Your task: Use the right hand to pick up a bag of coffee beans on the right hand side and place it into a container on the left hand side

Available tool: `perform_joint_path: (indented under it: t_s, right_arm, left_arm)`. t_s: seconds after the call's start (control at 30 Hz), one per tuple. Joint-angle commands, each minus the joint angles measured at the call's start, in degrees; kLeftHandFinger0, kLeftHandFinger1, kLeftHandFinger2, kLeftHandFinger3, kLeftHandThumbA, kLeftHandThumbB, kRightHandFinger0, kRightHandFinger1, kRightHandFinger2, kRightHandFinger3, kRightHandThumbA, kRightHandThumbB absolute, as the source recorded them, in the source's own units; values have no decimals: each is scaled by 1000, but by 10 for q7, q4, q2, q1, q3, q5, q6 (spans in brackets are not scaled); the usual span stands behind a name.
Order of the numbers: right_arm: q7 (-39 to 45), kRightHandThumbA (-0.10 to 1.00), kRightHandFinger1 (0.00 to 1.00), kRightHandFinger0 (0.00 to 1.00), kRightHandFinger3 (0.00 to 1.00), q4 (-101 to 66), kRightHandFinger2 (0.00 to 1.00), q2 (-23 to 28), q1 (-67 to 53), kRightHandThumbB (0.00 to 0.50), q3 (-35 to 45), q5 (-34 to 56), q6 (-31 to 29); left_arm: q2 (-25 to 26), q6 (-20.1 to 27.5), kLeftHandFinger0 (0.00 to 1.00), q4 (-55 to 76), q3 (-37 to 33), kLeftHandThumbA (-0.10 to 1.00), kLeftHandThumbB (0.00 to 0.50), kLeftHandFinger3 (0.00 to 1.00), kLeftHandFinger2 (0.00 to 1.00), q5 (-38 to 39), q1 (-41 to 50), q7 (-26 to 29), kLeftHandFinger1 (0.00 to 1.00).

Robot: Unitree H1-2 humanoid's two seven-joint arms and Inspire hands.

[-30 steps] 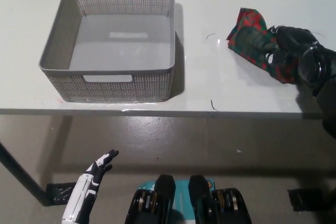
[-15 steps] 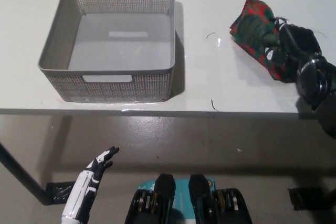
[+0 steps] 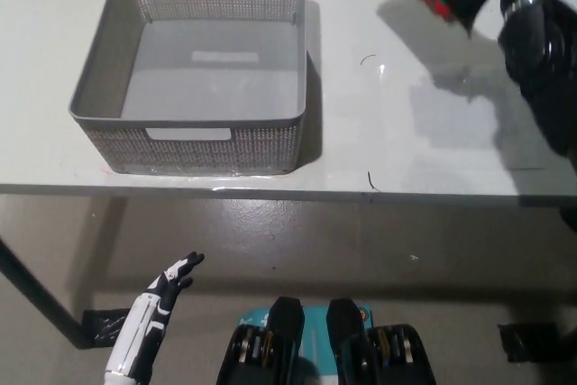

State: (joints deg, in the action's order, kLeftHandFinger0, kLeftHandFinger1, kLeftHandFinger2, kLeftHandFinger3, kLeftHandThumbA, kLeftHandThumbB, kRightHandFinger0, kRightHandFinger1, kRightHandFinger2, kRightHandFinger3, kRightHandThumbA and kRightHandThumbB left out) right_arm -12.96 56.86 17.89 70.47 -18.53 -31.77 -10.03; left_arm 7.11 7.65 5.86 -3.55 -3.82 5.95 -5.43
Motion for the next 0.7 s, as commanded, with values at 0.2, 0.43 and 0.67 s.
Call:
perform_joint_path:
  t_s: [0.2,0.43,0.67]
  right_arm:
    - [12,-100,74,0,763,-88,571,-37,117,206,28,16,20]
    - [1,-100,307,1,797,-93,800,-104,128,234,36,21,36]
    - [-15,-100,235,1,776,-64,765,-177,139,248,33,24,35]
  left_arm:
    - [9,9,1000,16,-3,1000,182,1000,1000,-5,0,-6,1000]
    - [11,11,1000,10,-7,1000,169,1000,1000,-5,-2,-12,1000]
    - [11,11,1000,4,-21,1000,188,1000,1000,-25,-9,-14,1000]
